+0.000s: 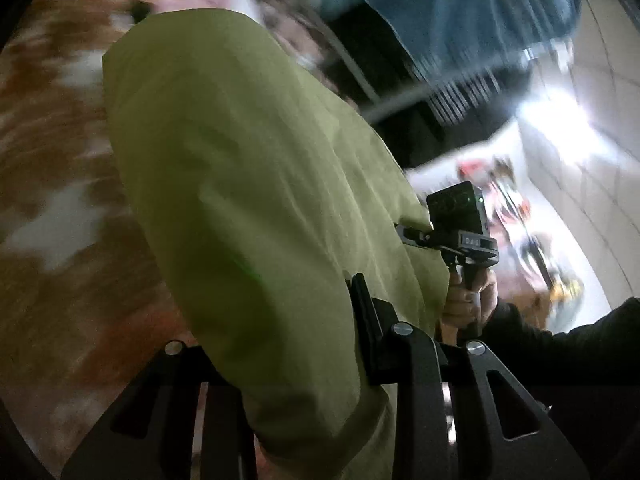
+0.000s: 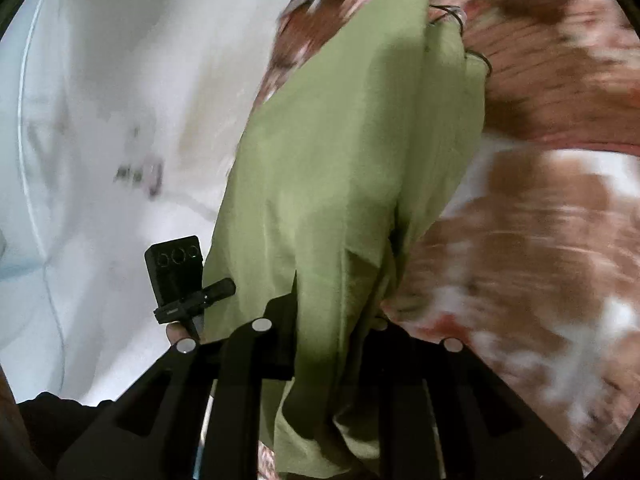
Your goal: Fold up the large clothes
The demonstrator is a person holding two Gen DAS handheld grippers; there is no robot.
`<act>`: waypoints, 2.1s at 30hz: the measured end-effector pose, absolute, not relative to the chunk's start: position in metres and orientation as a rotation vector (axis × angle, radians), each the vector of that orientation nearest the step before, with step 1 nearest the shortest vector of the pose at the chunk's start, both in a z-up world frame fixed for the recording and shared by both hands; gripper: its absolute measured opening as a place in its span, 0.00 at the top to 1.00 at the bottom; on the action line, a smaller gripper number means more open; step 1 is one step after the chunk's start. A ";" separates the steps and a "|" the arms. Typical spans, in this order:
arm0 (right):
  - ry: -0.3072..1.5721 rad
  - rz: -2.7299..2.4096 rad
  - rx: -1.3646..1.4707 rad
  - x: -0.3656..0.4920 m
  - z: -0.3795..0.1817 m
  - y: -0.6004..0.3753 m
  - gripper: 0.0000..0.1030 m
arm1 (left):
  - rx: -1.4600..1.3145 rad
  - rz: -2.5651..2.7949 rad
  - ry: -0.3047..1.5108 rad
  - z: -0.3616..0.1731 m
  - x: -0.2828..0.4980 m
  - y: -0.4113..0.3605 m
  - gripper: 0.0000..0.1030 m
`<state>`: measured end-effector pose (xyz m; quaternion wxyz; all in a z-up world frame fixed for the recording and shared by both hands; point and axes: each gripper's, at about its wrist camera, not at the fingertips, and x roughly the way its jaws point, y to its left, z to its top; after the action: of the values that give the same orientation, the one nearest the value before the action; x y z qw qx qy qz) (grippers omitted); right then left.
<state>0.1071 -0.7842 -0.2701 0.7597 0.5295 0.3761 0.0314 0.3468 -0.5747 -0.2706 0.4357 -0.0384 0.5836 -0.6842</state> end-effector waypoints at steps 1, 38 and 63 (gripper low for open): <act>0.791 0.015 1.159 0.080 -0.266 -0.800 0.85 | -0.080 -1.748 1.460 -0.274 0.334 -0.596 0.74; 0.988 -0.803 0.650 -0.081 -0.311 -0.839 0.26 | 0.699 -1.691 0.937 -0.312 0.197 -0.681 0.16; 1.119 -0.828 0.437 -0.036 -0.361 -0.840 0.24 | 0.916 -1.456 0.905 -0.347 0.152 -0.651 0.09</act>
<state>-0.0357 -0.8405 -0.3612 0.7454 0.1998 0.5111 -0.3784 0.1525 -0.6506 -0.3470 0.5640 0.3892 0.3846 -0.6185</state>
